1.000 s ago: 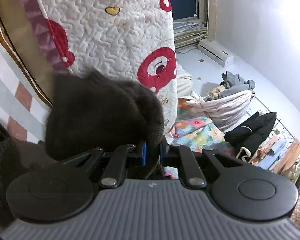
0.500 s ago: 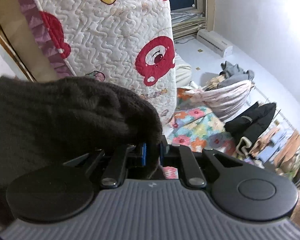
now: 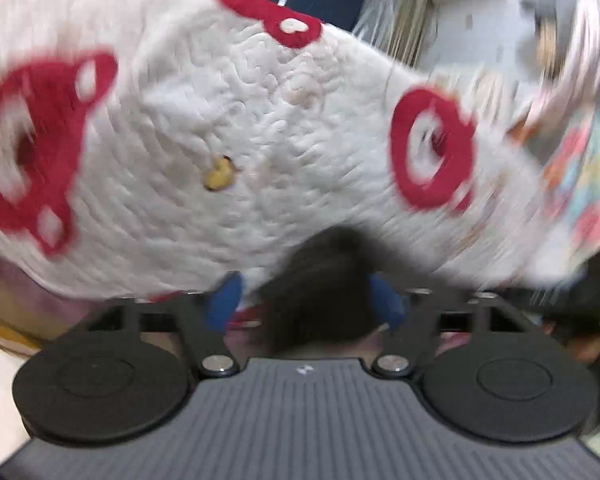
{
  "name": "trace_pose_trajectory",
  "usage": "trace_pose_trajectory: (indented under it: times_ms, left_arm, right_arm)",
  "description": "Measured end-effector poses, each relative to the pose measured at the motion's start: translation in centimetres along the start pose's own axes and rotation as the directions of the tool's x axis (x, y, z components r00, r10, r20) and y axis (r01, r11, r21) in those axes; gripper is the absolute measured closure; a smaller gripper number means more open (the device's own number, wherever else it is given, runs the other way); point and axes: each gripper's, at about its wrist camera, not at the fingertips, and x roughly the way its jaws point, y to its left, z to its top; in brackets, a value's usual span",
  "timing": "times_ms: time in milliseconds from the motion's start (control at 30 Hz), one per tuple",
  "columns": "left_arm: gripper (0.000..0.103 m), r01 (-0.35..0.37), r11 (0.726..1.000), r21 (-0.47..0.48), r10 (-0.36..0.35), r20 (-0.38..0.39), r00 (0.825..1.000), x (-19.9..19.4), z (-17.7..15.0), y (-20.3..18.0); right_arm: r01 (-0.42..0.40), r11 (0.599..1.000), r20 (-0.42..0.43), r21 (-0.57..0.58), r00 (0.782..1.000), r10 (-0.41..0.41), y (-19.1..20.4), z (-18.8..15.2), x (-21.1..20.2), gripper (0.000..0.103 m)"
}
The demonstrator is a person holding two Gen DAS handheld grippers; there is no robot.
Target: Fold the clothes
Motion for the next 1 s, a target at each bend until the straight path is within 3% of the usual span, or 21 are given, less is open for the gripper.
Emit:
trace_pose_trajectory:
  times_ms: [33,100,133,167,200,233,267,333,367,467,500,533,633,667,767,800,900,967,1000]
  left_arm:
    - [0.029,-0.045,0.997,0.056,0.046,-0.01,0.999,-0.5,-0.8,-0.5]
    - [0.028,-0.082,0.996,-0.028,0.079,-0.113,0.991,-0.9,-4.8,0.6]
    - [0.028,-0.134,0.987,-0.091,0.116,-0.184,0.976,-1.0,-7.2,1.6]
    - [0.028,-0.199,0.969,-0.148,0.153,-0.273,0.95,-1.1,-9.8,2.7]
    - [0.028,-0.268,0.943,-0.198,0.183,-0.364,0.913,-1.1,-12.5,3.8]
    - [0.032,-0.335,0.917,-0.215,0.197,-0.486,0.851,-0.8,-14.5,4.8]
    - [0.032,-0.383,0.902,-0.197,0.222,-0.55,0.805,-0.9,-15.5,5.5]
    - [0.032,-0.468,0.872,-0.147,0.27,-0.652,0.709,-1.3,-17.3,6.8]
    - [0.032,-0.478,0.866,-0.147,0.279,-0.651,0.706,-1.9,-17.4,7.2]
    - [0.029,-0.463,0.865,-0.194,0.251,-0.632,0.733,-2.8,-16.6,7.6]
    - [0.029,-0.463,0.863,-0.204,0.243,-0.636,0.732,-2.9,-16.6,7.5]
    - [0.029,-0.463,0.86,-0.213,0.234,-0.642,0.73,-3.0,-16.6,7.5]
    - [0.029,-0.492,0.837,-0.24,0.214,-0.684,0.698,-3.4,-17.7,7.5]
    - [0.029,-0.514,0.815,-0.268,0.203,-0.699,0.686,-3.4,-18.1,7.7]
    - [0.029,-0.541,0.76,-0.36,0.158,-0.705,0.691,-4.6,-19.0,7.7]
    - [0.029,-0.549,0.74,-0.39,0.143,-0.705,0.694,-5.1,-19.3,7.7]
    - [0.028,-0.528,0.724,-0.444,0.072,-0.713,0.698,-5.6,-20.1,6.9]
    - [0.028,-0.511,0.709,-0.486,0.02,-0.711,0.703,-5.9,-20.7,6.4]
    - [0.028,-0.5,0.701,-0.509,-0.011,-0.708,0.706,-6.0,-21.0,6.2]
  right_arm:
    - [0.124,0.99,0.017,-0.061,0.992,-0.123,-0.2,-0.3,-0.2,0.095]
    - [0.36,0.912,-0.008,-0.197,0.93,-0.368,-1.7,-2.5,0.9,0.093]
    - [0.417,0.881,-0.053,-0.221,0.897,-0.438,-3.2,-3.9,1.6,0.092]
    - [0.457,0.862,-0.101,-0.218,0.868,-0.486,-4.7,-5.2,1.9,0.089]
    - [0.476,0.854,-0.131,-0.212,0.852,-0.507,-5.7,-6.4,1.7,0.088]
    - [0.49,0.847,-0.155,-0.208,0.838,-0.523,-6.5,-7.6,1.4,0.088]
    - [0.503,0.84,-0.18,-0.204,0.824,-0.537,-7.3,-8.7,1.0,0.088]
    - [0.489,0.846,-0.212,-0.215,0.822,-0.529,-7.5,-10.4,0.2,0.083]
    - [0.479,0.849,-0.227,-0.222,0.822,-0.523,-7.5,-11.2,-0.2,0.081]
    - [0.449,0.861,-0.273,-0.24,0.82,-0.503,-7.6,-13.6,-1.4,0.073]
    - [0.438,0.865,-0.288,-0.246,0.819,-0.497,-7.7,-14.4,-1.8,0.069]
    - [0.444,0.861,-0.299,-0.249,0.81,-0.505,-7.9,-14.8,-2.1,0.066]
    - [0.472,0.843,-0.329,-0.259,0.777,-0.537,-8.6,-15.9,-2.9,0.064]
    - [0.482,0.836,-0.338,-0.262,0.766,-0.547,-8.8,-16.2,-3.2,0.063]
    - [0.508,0.817,-0.366,-0.273,0.73,-0.577,-9.5,-17.3,-4.0,0.062]
    - [0.546,0.79,-0.372,-0.28,0.697,-0.613,-10.2,-17.5,-4.3,0.062]
    - [0.689,0.69,-0.384,-0.219,0.589,-0.711,-13.6,-17.5,-6.2,0.061]
    - [0.78,0.615,-0.394,-0.118,0.531,-0.75,-16.7,-17.2,-8.8,0.061]
    - [0.81,0.583,-0.398,-0.064,0.515,-0.759,-18.0,-17.1,-10.2,0.061]
